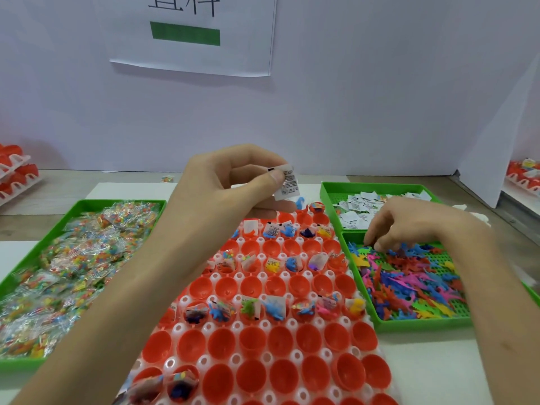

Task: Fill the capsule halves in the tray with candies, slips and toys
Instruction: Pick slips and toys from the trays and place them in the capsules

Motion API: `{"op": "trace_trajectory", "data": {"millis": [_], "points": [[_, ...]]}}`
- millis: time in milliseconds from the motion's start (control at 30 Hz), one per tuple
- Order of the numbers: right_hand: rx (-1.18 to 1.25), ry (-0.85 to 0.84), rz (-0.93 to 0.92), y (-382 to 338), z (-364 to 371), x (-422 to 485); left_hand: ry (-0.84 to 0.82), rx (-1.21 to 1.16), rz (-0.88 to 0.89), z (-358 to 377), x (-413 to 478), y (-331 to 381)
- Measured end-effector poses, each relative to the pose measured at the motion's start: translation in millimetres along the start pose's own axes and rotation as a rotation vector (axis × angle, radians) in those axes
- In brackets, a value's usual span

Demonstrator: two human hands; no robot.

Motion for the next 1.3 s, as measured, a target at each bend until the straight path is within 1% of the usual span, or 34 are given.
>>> {"op": "trace_trajectory", "data": {"millis": [67, 167, 333, 467, 600, 733, 833, 900, 1000, 1100, 1133, 1200, 1300], "points": [[-0.058, -0.003, -0.004, -4.1, 6.5, 0.3, -0.01, 0.002, 0.003, 1.0, -0.3, 0.0], [-0.058, -0.022, -0.009, -12.8, 14.3, 1.3, -0.028, 0.003, 0.006, 3.1, -1.0, 0.1], [-0.043, -0.005, -0.043, -12.1, 9.7, -1.2, -0.037, 0.015, 0.004, 4.4, -1.3, 0.6], [-0.005, 0.042, -0.059, -4.7, -3.7, -6.9, -0.04, 0.026, 0.001, 5.3, -2.8, -0.1], [0.058, 0.136, -0.076, -0.8, -22.2, -9.6, -0.05, 0.033, -0.012, 7.9, -3.7, -1.6], [0.091, 0.168, -0.116, -6.2, -29.3, -15.4, -0.042, 0.036, -0.012, 5.9, -3.1, -1.4], [0.211, 0.177, -0.239, -23.7, -33.9, -29.6, -0.027, 0.031, -0.012, 4.2, -2.1, -1.2], [0.359, 0.164, -0.384, -41.9, -39.5, -45.5, -0.02, 0.029, -0.015, 3.7, -1.7, -1.8], [0.634, 0.096, -0.646, -73.3, -46.5, -75.1, -0.007, 0.029, -0.015, 3.4, -1.5, -2.6], [0.842, 0.098, -0.861, -99.7, -51.5, -100.5, 0.018, 0.029, -0.003, 3.6, -1.7, -1.2], [0.868, 0.103, -0.907, -106.4, -51.4, -106.6, 0.035, 0.021, 0.001, 3.2, -1.9, -0.7], [0.849, 0.115, -0.94, -117.0, -48.5, -115.2, 0.074, -0.002, 0.006, 0.9, -2.3, 1.1], [0.779, 0.185, -0.903, -123.5, -44.5, -117.7, 0.093, -0.029, 0.015, -0.4, -2.7, 4.5]]}}
Point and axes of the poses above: each hand's wrist, its own x-axis towards the middle knuckle, its own z-axis out of the palm, y = z × x, the point moved 7 cm from there along x, towards the middle knuckle, and after that the axes turned 11 degrees about z, right-handed, at the moved point
